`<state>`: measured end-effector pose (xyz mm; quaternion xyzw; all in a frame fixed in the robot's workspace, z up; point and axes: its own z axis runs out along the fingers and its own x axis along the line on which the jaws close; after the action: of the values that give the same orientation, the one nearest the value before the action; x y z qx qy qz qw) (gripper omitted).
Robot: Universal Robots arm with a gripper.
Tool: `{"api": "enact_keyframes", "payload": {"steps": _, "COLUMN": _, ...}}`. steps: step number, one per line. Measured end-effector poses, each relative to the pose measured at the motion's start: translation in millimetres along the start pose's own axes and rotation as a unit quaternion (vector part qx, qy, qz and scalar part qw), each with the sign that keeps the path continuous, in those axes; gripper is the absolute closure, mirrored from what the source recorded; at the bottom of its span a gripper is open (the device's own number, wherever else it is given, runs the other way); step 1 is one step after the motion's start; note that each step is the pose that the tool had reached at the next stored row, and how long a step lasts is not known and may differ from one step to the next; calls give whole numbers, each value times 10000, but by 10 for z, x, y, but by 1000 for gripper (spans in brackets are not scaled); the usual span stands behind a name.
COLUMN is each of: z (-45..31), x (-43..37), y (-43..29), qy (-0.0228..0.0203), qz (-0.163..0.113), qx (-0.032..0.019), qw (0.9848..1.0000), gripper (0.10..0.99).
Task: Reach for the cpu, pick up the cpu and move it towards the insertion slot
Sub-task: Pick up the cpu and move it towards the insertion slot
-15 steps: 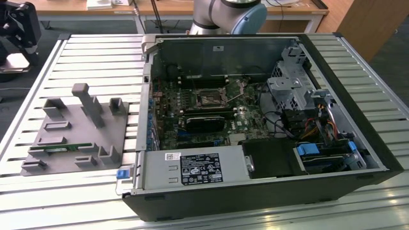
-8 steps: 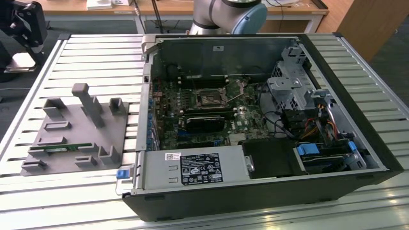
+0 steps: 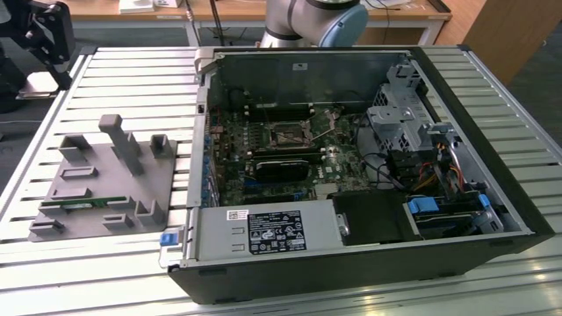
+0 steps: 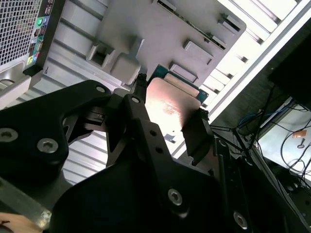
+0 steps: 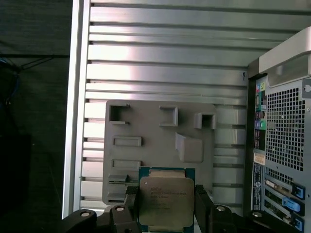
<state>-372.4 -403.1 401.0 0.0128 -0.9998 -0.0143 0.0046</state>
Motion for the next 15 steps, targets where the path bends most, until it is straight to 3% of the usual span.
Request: {"api": "enact_keyframes", "payload": {"steps": 15, "z": -7, "x": -256, "y": -7, "qy": 1, "qz": 0, "qx": 0, "qw": 10000, "gripper": 541}}
